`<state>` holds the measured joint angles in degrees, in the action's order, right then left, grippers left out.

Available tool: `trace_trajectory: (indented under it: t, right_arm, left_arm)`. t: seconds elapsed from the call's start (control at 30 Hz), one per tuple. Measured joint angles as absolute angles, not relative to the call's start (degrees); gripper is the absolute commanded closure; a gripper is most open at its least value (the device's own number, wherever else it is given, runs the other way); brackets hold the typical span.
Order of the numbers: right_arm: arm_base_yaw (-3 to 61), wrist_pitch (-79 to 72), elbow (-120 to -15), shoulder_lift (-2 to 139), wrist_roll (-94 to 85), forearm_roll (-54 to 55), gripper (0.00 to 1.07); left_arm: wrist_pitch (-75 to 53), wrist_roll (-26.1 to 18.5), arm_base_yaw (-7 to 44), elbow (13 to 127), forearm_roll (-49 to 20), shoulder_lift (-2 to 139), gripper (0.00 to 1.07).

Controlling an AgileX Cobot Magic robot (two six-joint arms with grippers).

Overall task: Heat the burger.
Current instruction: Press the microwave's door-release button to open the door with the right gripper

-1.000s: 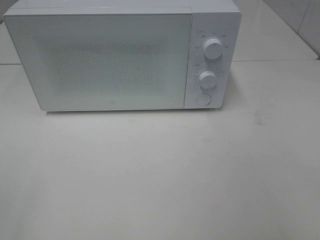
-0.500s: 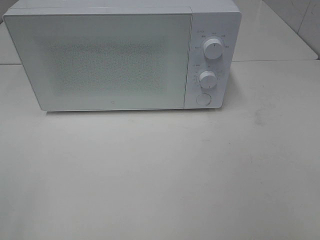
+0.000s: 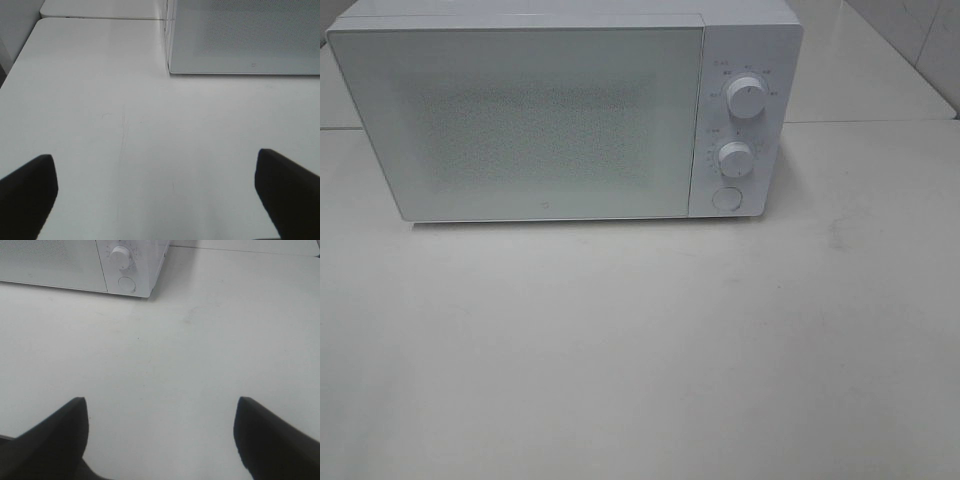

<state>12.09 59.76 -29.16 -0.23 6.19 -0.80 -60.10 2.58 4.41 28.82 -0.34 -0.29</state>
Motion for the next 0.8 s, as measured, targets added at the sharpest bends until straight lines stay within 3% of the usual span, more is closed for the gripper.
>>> trace_trajectory:
  t: [0.8]
  right_arm:
    - [12.1,40.0,-31.8,22.9,6.0,-0.8,0.31]
  left_arm:
    - [-60.1,2.6,4.4,28.8,-0.3,-0.3,0.07]
